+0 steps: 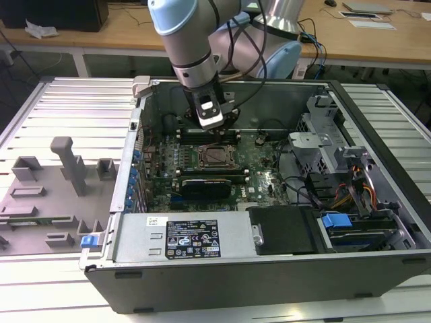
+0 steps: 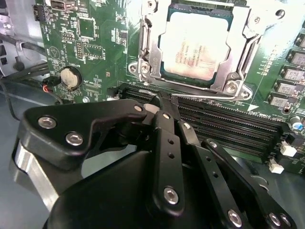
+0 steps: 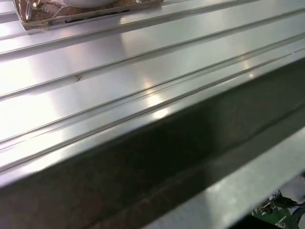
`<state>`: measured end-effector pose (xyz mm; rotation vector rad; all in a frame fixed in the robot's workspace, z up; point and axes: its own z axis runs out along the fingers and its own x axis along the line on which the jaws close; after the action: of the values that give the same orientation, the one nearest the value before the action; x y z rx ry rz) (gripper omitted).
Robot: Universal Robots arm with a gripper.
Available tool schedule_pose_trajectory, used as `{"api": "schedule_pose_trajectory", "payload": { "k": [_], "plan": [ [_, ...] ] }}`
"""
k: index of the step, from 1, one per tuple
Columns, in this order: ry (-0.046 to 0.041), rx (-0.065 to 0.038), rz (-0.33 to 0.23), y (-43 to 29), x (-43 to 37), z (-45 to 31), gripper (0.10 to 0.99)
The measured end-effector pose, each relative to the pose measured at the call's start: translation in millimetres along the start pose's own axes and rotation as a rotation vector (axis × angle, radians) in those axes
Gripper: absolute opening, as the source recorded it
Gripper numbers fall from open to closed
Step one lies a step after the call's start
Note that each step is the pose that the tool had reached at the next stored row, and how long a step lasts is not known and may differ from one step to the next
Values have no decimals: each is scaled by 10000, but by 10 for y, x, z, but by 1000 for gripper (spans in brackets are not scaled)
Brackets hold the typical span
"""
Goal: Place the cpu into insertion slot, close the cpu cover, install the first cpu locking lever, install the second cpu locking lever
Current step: 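Install the first cpu locking lever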
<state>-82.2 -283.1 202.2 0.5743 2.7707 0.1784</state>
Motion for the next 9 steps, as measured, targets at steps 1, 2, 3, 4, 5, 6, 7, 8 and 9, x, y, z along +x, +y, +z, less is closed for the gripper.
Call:
{"api": "schedule_pose_trajectory", "payload": {
  "k": [1,2,3,4,5,6,7,8,9],
  "plan": [
    [-4,3,24,-1,2,6,106],
    [-9,11,62,-3,4,14,106],
    [-15,19,97,-4,6,21,106],
    [-21,28,131,-5,8,26,106],
    [-31,42,180,-7,10,34,106],
    [-42,59,239,-8,12,41,106],
    [-49,70,278,-9,13,46,106],
    [-60,86,334,-10,15,54,106],
    [-67,97,370,-12,17,59,106]
  ]
}}
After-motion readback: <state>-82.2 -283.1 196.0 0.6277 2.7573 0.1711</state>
